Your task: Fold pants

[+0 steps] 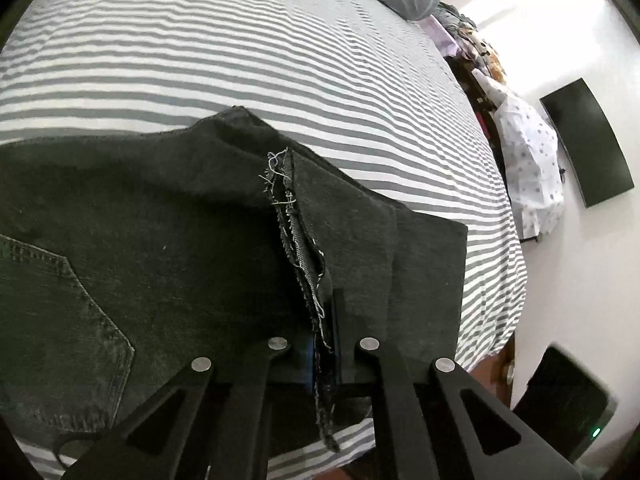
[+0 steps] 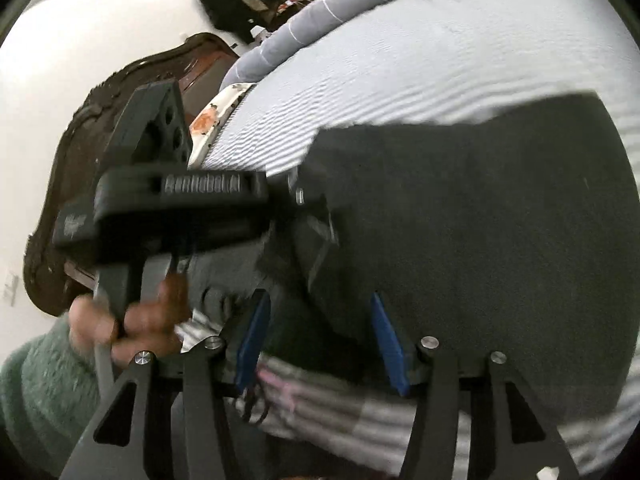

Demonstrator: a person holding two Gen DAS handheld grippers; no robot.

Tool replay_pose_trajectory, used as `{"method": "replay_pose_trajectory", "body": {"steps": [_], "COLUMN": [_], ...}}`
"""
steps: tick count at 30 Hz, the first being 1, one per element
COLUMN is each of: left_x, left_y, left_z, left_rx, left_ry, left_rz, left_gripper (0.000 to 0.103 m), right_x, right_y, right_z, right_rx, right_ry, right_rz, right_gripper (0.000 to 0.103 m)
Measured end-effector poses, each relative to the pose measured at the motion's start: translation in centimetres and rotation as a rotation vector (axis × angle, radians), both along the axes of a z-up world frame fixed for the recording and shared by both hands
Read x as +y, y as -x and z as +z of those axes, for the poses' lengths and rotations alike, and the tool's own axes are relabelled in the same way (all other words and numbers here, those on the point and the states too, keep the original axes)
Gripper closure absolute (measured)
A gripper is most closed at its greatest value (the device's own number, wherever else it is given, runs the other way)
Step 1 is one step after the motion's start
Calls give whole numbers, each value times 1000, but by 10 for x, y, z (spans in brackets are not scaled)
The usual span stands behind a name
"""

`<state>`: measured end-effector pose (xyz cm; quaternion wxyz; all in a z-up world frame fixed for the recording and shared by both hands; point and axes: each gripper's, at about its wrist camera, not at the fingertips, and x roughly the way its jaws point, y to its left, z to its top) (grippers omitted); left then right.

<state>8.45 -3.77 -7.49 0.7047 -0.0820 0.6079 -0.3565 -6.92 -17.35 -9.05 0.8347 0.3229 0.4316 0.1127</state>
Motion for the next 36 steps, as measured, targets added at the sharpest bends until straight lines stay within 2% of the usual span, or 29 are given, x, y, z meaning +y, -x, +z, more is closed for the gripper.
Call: {"method": "replay_pose_trajectory", "body": {"steps": [4,7,12,16,18,19,21,25,27,29,31,33,36], "left_x": [-3,-2,4,14,20,20,20,16,16,17,16,6,-11], "left_y": [1,2,1,-4,-6,-6,-5,4,7,10,12,16,27], "left_z": [6,9,15,26,28,27,20,3,1,4,12,16,10], "left_rx": [-1,-4,7,-8,-28,-28,-2,13,0,-20,-57,-103,-172], "left_ry": [10,9,15,35,29,26,23,-18,-45,-34,-21,-42,-112], "left_rz": [13,17,39,72,92,92,87,78,71,63,57,32,-31], "left_gripper": [97,97,99,100,100,100,100,100,100,100,100,100,100], "right_x": [8,6,-32,-63,-73,-77,-82,-81,-79,-77,-74,-65,-57], "right_y": [20,18,24,41,48,51,55,57,54,50,46,38,27], "right_z": [-24,-37,-44,-48,-46,-47,-51,-51,-42,-32,-17,-8,2], "right_rx": [69,86,59,67,73,81,85,106,127,140,136,157,191], "right_ry": [-159,-199,-289,-317,-292,-291,-324,-323,-276,-159,13,202,435], "right_rz": [-18,-47,-220,-317,-364,-382,-392,-386,-347,-316,-302,-278,-261], "right_gripper": [53,53,50,51,48,45,45,45,44,44,44,44,44]}}
